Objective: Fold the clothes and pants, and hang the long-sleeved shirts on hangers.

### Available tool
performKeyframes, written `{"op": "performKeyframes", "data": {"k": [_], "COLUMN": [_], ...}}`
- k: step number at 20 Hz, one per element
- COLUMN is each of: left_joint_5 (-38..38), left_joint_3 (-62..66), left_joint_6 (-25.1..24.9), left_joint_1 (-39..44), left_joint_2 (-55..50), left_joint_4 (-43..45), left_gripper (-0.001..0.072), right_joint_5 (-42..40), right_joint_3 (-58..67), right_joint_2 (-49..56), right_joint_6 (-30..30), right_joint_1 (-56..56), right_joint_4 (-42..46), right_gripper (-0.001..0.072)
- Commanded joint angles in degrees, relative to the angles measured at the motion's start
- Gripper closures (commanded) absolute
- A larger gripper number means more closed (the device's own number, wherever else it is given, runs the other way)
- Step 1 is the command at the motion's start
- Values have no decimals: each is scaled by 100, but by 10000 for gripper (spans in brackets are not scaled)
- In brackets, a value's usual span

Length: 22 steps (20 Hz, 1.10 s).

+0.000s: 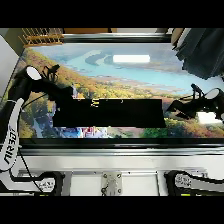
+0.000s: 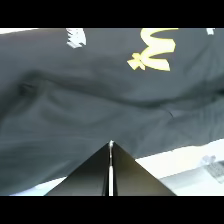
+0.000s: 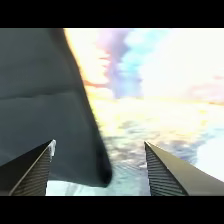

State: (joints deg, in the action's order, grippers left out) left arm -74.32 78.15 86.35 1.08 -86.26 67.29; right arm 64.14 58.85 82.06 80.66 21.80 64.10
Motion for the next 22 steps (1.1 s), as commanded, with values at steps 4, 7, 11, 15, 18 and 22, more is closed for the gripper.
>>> {"op": "performKeyframes", "data": {"k": [4,7,11,15,18,22], "left_joint_5": [1010,1281,1504,1655,1759,1777], "left_joint_3": [-876,-872,-872,-872,-872,-339], "left_joint_6": [439,459,461,706,708,426], "left_joint_1": [1084,1423,1650,1690,1692,1867], "left_joint_2": [199,192,190,188,173,-529], "left_joint_4": [2,0,0,2,-116,-1027], "left_gripper": [699,699,699,699,699,699], "right_joint_5": [-72,-96,-352,-479,-330,774], "right_joint_3": [-501,-501,-501,-496,-323,767], "right_joint_2": [691,975,1143,1115,782,286], "right_joint_6": [-1274,-1521,-1517,-1508,-986,-181], "right_joint_1": [426,46,-551,-748,-525,-426], "right_joint_4": [-1327,-1993,-2087,-2076,-1460,120], "right_gripper": [97,99,105,670,699,699]}}
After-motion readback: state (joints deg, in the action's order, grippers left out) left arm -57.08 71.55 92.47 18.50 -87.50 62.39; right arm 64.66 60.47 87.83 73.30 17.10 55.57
